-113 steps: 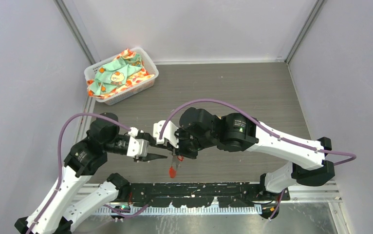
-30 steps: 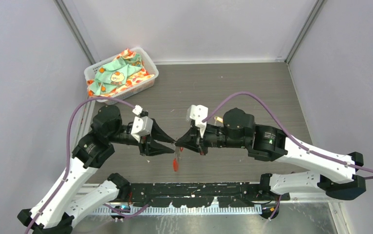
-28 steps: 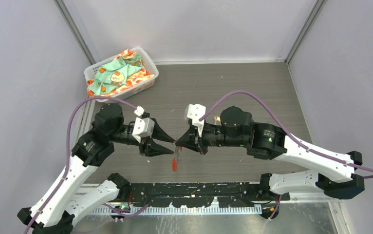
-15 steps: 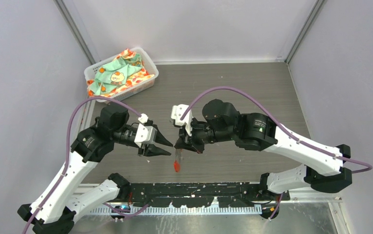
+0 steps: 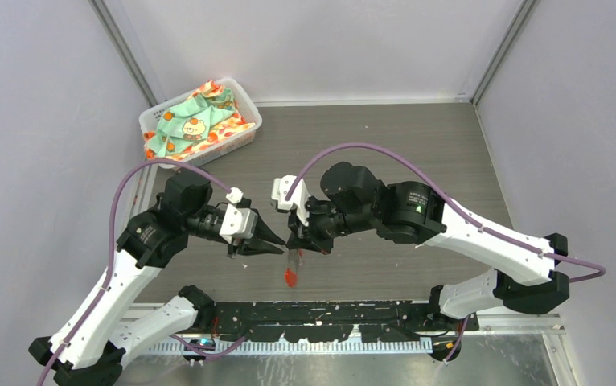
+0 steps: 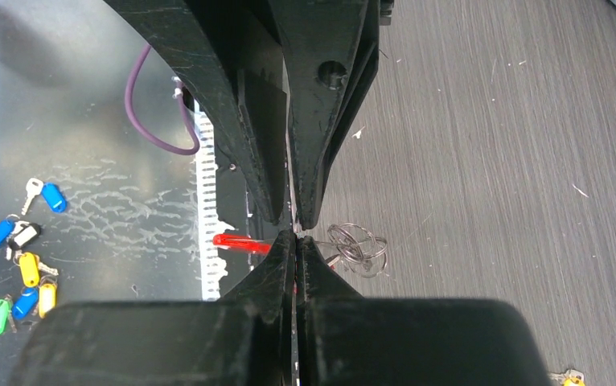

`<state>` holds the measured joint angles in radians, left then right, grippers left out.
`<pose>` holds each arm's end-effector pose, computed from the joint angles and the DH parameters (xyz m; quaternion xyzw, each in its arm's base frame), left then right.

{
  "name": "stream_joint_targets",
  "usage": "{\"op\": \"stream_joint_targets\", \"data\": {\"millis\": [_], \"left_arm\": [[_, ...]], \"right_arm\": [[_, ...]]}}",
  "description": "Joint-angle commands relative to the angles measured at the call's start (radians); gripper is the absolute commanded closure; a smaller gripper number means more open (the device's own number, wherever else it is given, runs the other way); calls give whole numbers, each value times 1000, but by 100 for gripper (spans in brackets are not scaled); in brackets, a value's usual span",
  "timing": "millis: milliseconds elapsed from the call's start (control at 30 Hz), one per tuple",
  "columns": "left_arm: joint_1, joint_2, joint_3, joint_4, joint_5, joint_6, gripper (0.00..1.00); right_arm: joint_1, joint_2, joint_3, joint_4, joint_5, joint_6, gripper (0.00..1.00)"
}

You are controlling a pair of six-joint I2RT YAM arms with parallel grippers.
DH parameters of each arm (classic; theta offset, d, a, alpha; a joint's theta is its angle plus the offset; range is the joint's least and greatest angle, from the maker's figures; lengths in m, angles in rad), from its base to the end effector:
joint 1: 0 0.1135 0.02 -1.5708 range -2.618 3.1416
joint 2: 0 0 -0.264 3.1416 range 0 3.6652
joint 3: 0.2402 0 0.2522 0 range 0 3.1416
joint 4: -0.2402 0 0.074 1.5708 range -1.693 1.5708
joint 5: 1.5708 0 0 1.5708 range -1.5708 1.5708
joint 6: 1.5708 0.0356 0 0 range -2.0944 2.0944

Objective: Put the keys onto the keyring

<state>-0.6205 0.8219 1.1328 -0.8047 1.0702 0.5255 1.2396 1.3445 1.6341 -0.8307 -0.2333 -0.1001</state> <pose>0.0919 -0.1041 0.3957 0.6201 0.4787 -0.4582 0.4199 0.0805 0.2594 0.4423 -0.5816 0.6421 0.3491 0.3572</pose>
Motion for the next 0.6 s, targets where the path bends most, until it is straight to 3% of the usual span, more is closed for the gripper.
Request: {"op": "stream_joint_targets", "data": {"millis": [0,267,367,433,567], "left_arm": [[2,-3,16,32,38,-18,82],[1,-6,7,14,38,13,99],[2,-12,5,3,22,28,100],[2,-14,7,17,14,11,100],[1,-31,-25,175,16,-164,100]], "right_arm": [[-5,15,67,14,-22,-13,99],[-5,31,92,9,-40,-12,99],[-5,30,92,16,-44,-6,99],[-6,17,82,32,-44,-1,91],[-24,-87,-7,141,-7,19,73]]}}
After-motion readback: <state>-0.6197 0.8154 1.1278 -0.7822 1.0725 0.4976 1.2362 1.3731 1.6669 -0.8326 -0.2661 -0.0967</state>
